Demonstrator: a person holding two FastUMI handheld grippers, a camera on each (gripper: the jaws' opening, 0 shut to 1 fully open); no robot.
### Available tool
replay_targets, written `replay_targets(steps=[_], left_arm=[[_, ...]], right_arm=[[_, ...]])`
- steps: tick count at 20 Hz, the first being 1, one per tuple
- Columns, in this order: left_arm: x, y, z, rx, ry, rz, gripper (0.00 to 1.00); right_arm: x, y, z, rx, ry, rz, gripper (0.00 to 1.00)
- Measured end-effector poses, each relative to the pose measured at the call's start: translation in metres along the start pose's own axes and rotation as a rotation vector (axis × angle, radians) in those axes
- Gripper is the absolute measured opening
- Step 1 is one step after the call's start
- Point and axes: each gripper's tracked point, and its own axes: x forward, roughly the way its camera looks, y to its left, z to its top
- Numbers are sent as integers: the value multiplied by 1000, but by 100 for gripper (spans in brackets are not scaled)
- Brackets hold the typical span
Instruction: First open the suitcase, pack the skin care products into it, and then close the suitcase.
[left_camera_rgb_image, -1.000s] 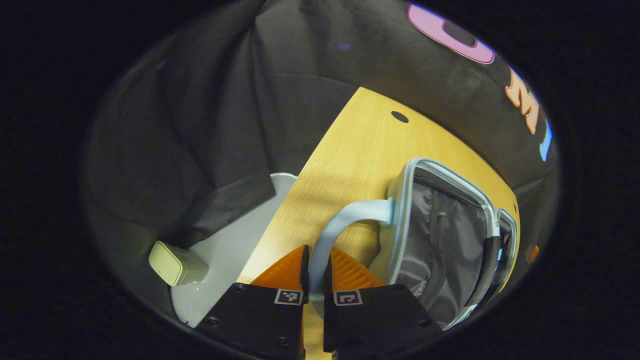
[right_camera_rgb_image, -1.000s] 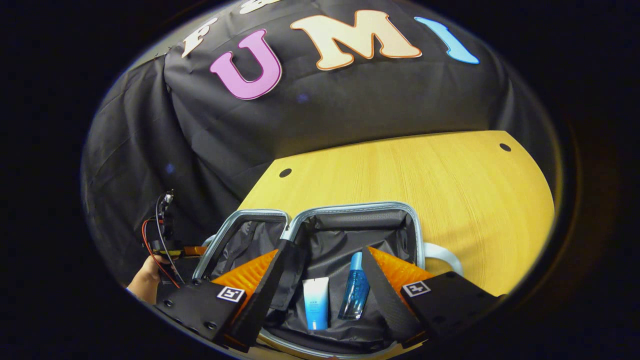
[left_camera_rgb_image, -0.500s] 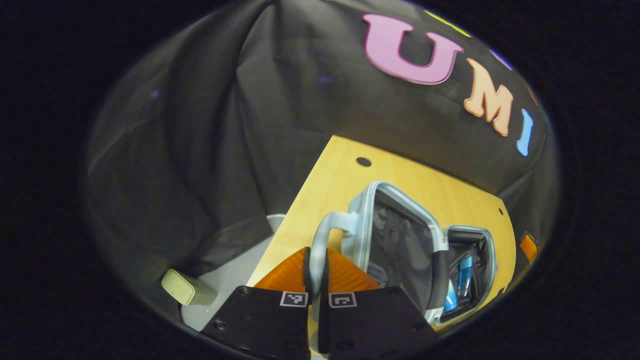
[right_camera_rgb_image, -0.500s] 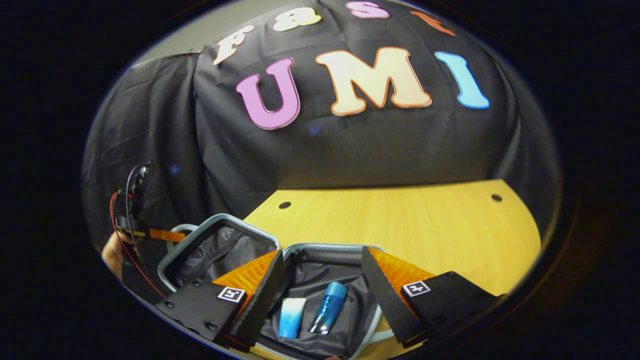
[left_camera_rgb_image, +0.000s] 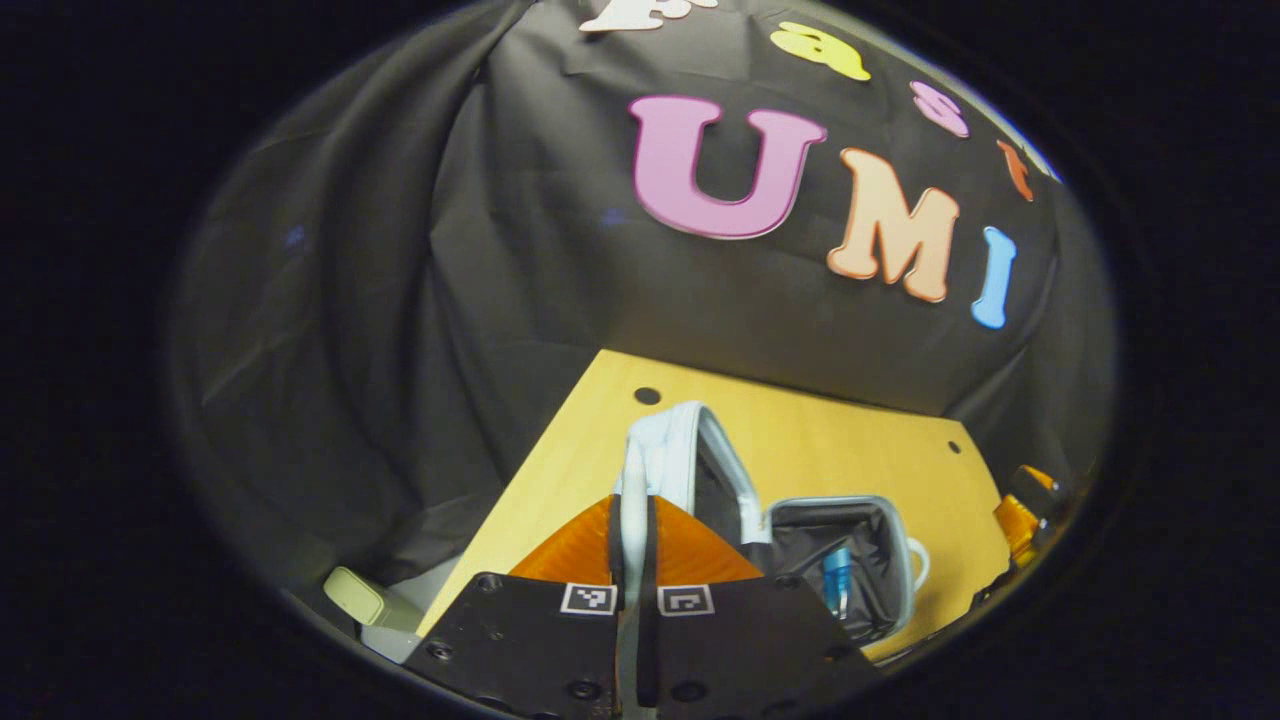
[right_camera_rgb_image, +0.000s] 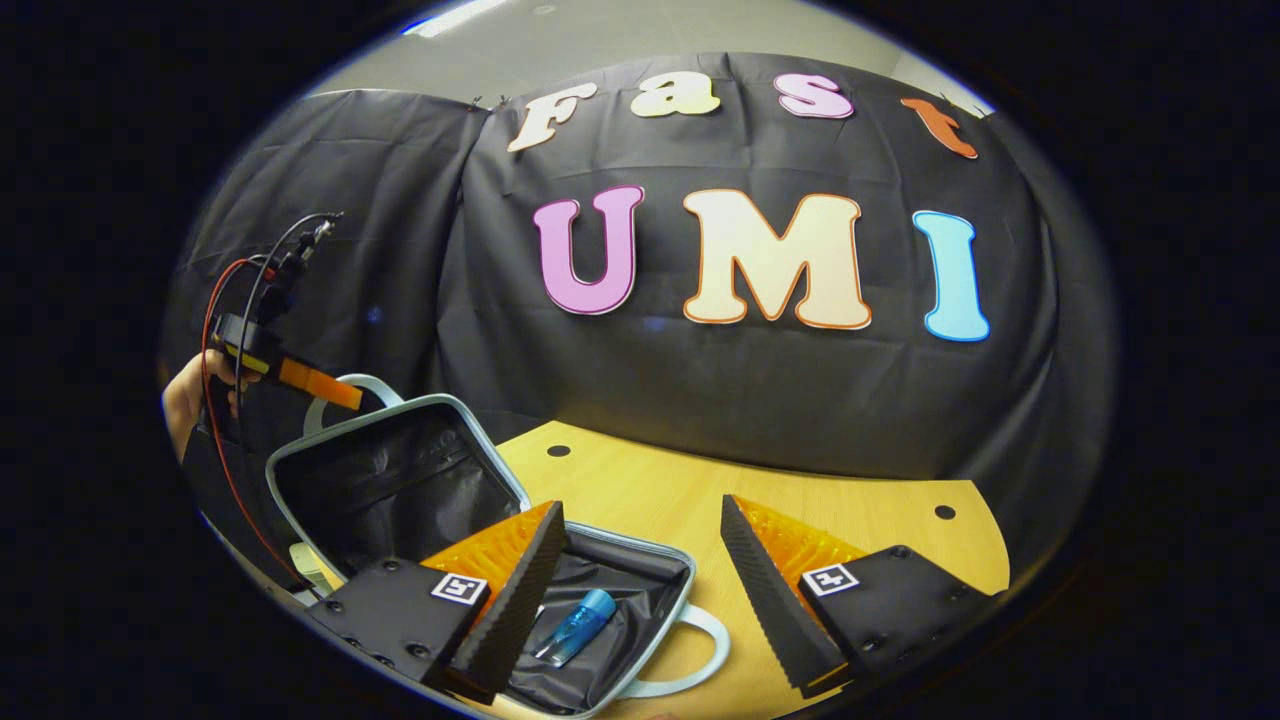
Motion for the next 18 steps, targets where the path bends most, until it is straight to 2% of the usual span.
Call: replay_targets(steps=[1,5,8,10,13,16,18], left_arm=[[-9,-15,7,5,-12,-20,1],[-16,-81,15,46,-39,-95,1],[-19,-141,17,49,-50,-203,1],[-19,-177,12,53,-46,-267,1],[-17,-228,0,40,-20,-362,1],[-9,-275,-20,34,21,-458,4],[-6,-299,-38,44,55,-495,1]], right_arm=[[-3,-7,3,-2,-6,0,95],[-17,-31,10,7,-27,-6,96],[-29,-53,12,18,-40,-23,96],[-38,-69,14,18,-51,-43,100],[-56,-92,13,24,-56,-80,96],[-64,-113,14,36,-61,-118,99],[-71,-125,13,34,-61,-138,99]])
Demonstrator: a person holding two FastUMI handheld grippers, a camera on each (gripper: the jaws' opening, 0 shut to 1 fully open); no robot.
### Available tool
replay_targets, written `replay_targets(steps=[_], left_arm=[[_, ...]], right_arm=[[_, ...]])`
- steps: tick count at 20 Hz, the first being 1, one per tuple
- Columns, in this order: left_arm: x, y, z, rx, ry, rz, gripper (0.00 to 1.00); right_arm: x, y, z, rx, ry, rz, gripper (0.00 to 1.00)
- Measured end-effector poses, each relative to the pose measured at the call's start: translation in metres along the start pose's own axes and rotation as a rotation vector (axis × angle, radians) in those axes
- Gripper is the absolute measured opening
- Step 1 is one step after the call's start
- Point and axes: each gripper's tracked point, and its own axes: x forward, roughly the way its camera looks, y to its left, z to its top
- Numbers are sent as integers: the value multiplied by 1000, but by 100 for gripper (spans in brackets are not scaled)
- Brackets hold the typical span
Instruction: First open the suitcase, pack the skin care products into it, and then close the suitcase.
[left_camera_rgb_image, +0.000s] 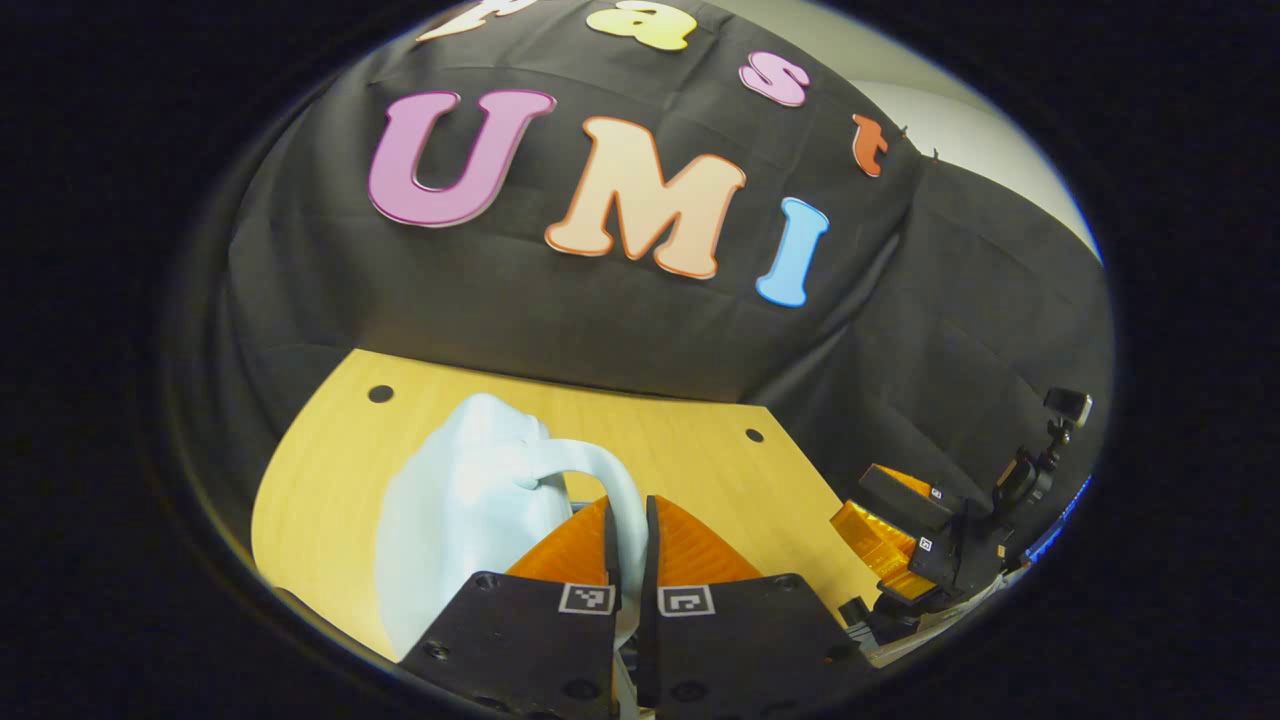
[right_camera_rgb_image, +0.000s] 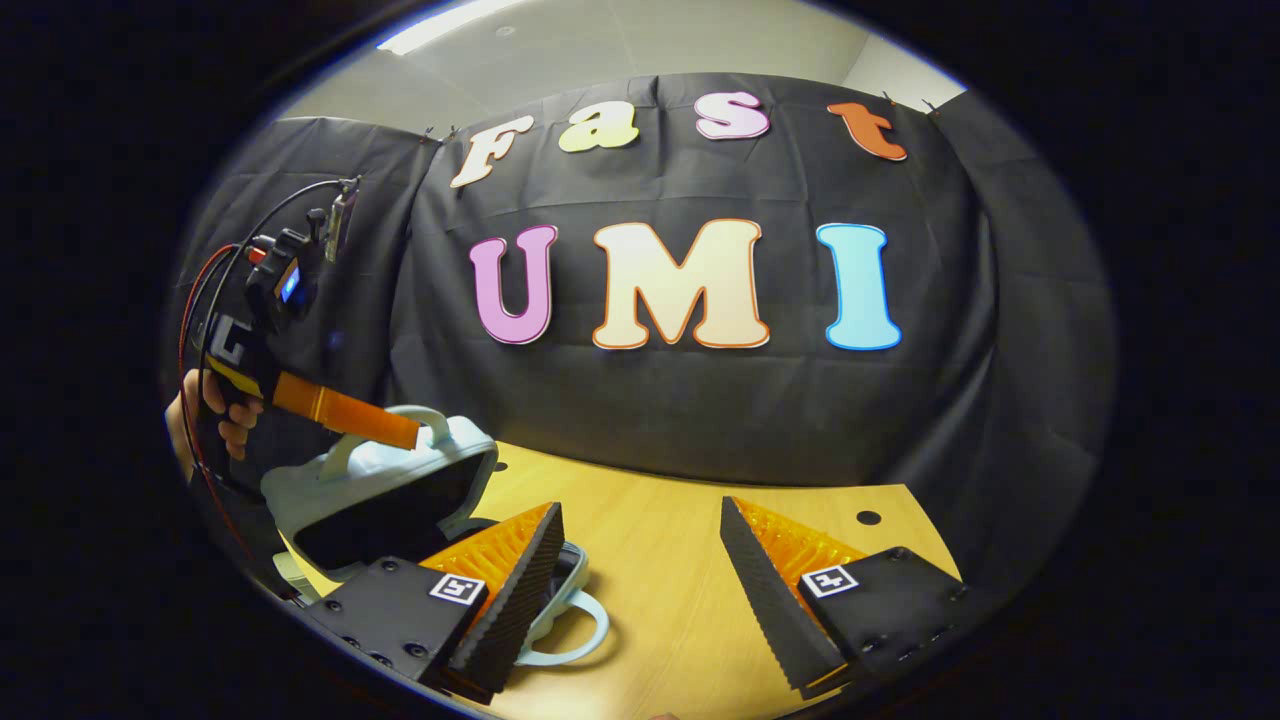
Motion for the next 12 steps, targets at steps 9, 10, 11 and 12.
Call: replay_targets(steps=[9,10,11,12], left_arm=[[64,-52,-82,-13,183,-62,1],[71,-54,-92,-9,207,-55,2],[77,-56,-102,0,224,-42,2],[80,-56,-108,12,237,-24,1]], right_arm=[[-30,-54,-18,5,38,-93,96],[-34,-60,-22,7,46,-100,96],[-37,-66,-22,6,50,-104,96],[-40,-72,-23,5,52,-108,99]])
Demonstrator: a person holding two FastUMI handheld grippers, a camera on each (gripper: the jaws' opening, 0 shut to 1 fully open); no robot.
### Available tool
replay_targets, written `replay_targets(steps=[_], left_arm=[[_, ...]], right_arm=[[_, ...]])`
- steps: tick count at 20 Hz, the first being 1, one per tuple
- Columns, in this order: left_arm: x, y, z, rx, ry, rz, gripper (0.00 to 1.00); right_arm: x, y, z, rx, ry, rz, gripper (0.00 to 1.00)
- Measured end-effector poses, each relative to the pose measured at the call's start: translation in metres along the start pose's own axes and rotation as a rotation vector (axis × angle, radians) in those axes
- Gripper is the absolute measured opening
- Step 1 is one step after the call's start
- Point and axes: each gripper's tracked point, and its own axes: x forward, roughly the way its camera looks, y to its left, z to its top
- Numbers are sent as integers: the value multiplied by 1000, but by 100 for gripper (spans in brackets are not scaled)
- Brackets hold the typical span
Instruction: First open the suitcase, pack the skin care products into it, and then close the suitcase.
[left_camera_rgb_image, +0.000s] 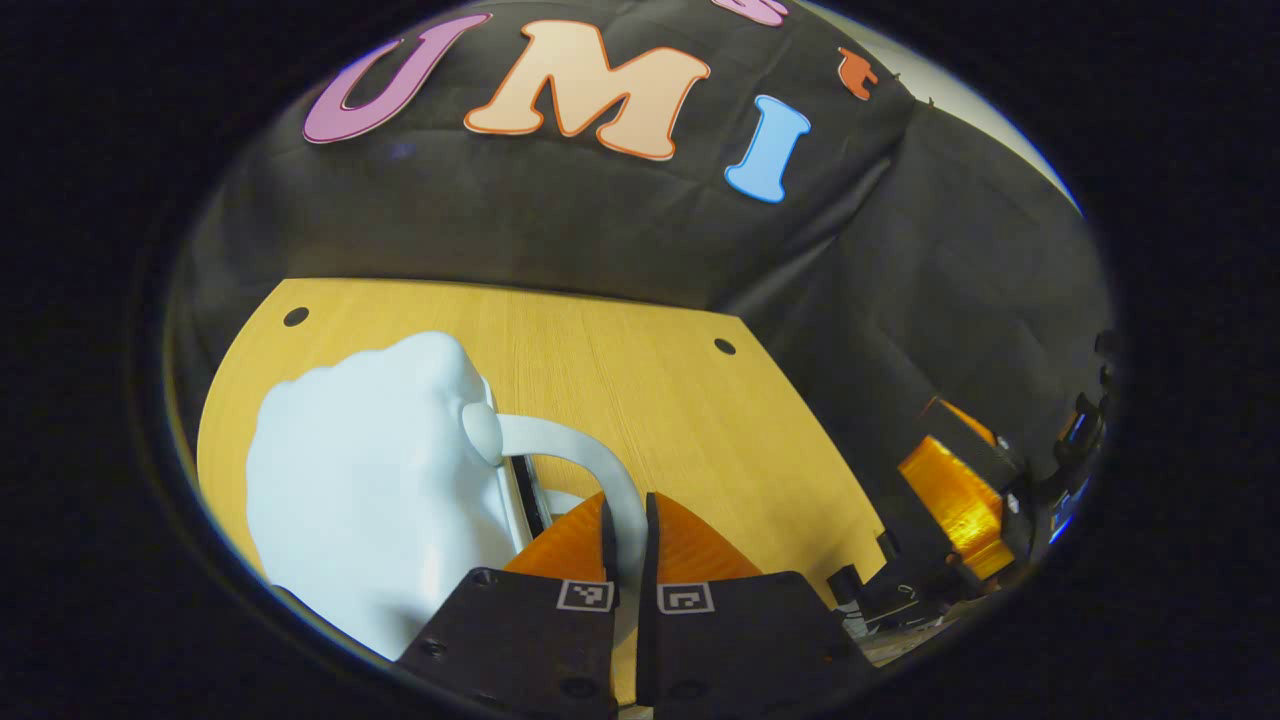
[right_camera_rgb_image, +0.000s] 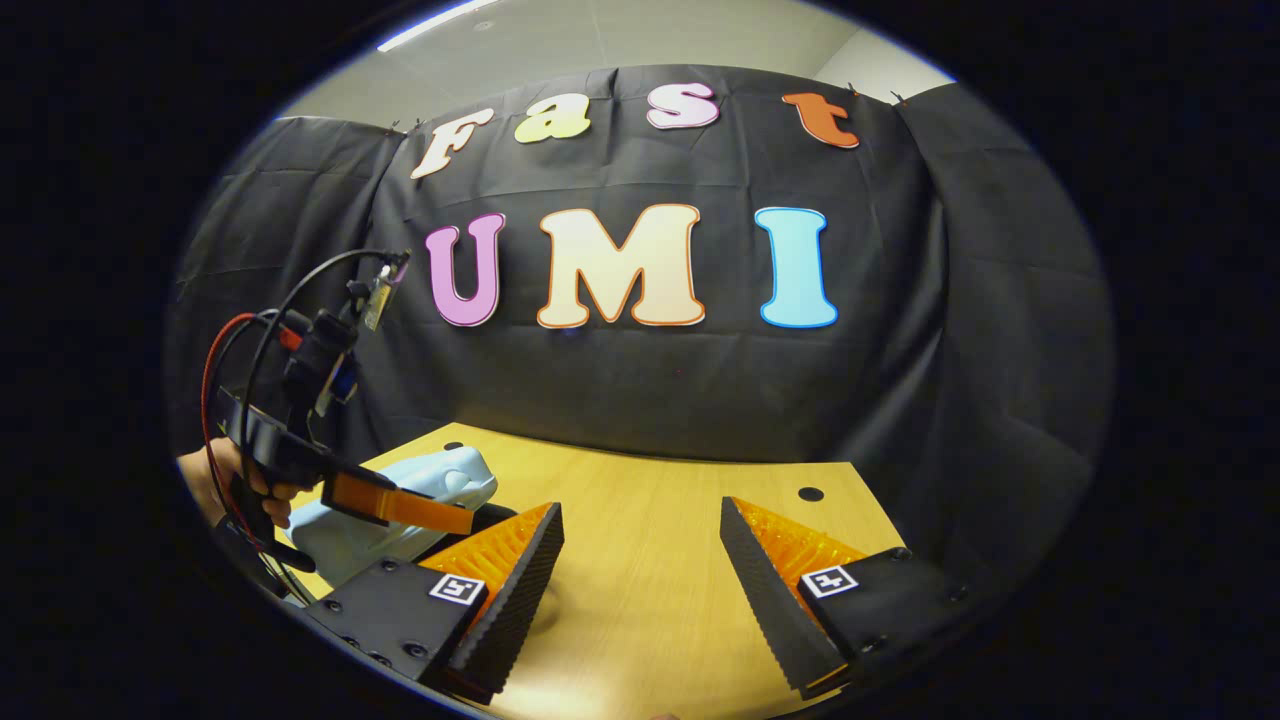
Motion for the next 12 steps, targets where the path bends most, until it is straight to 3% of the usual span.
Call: replay_targets(steps=[3,4,5,8,9,10,12], left_arm=[[19,-6,-22,27,30,54,6],[21,-6,-28,34,33,85,15],[20,-10,-23,41,4,100,17],[3,-26,3,91,-151,172,75],[-10,-25,19,107,-223,215,80],[-26,-25,36,120,-310,260,92],[-59,-25,71,158,-469,328,93]], right_arm=[[-9,-18,-1,-14,-3,11,99],[-11,-22,-1,-17,-6,20,99],[-14,-26,2,-17,-13,31,99],[-16,-34,16,-6,-46,57,98],[-16,-34,25,6,-59,60,99],[-17,-32,35,19,-79,60,99],[-18,-27,64,37,-149,43,98]])
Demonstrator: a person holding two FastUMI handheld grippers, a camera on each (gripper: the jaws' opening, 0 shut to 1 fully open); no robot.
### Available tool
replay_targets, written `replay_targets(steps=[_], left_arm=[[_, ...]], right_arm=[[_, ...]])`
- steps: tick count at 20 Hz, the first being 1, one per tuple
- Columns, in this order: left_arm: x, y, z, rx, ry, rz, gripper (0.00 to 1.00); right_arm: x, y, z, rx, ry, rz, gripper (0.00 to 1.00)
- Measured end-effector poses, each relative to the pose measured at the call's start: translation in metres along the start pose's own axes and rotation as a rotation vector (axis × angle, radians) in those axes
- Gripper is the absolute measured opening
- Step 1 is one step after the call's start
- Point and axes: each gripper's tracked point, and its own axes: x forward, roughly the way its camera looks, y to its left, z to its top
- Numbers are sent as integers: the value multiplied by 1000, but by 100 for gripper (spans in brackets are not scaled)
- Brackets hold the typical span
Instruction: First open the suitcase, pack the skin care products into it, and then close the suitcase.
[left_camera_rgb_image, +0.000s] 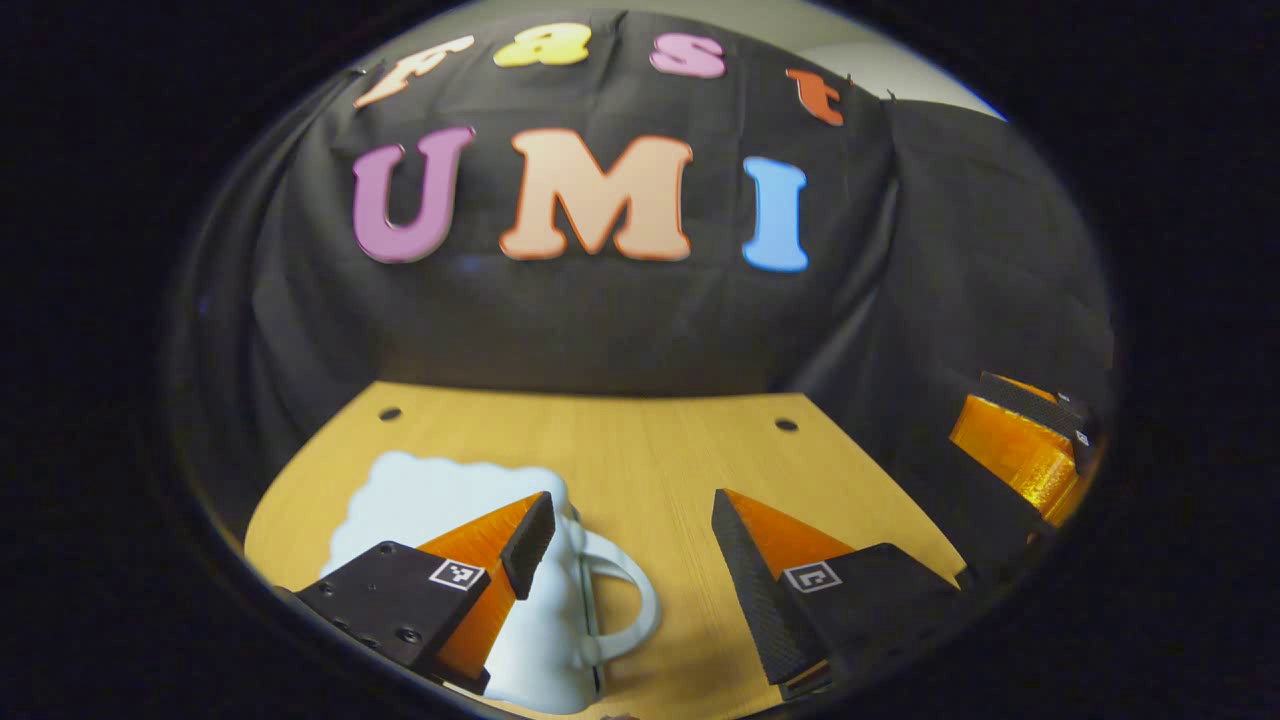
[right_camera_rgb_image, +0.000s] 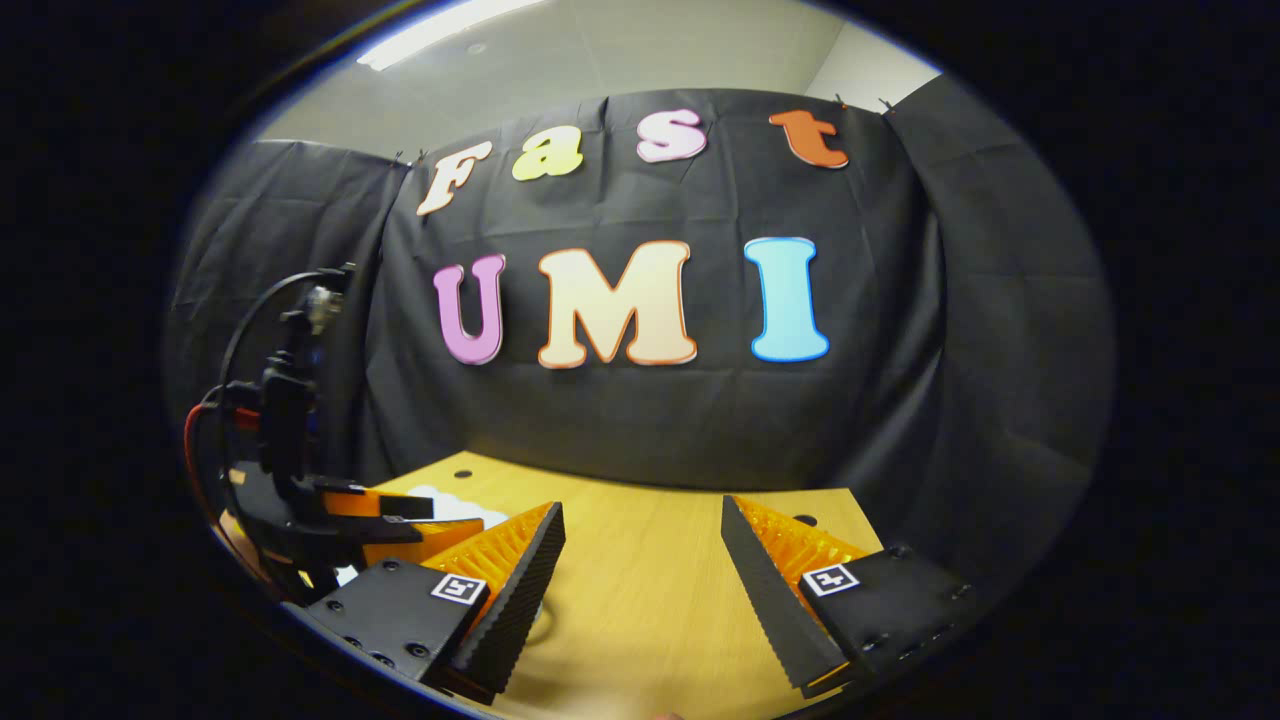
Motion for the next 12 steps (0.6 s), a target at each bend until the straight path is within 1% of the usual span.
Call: replay_targets(steps=[1,2,4,6,8,11,12], left_arm=[[-5,5,18,16,-67,17,92],[-11,7,30,37,-89,13,92],[-22,16,43,90,-87,15,93],[-29,28,65,126,-135,28,94],[-40,33,80,131,-168,23,94],[-52,42,94,125,-217,29,94],[-56,45,96,126,-227,35,93]], right_arm=[[0,5,16,1,-36,-12,98],[1,12,27,-2,-68,-18,98],[0,26,48,-13,-116,-39,98],[-6,40,68,-3,-164,-48,98],[-13,50,83,6,-204,-58,96],[-22,66,93,-4,-232,-58,100],[-23,67,96,-8,-242,-65,98]])
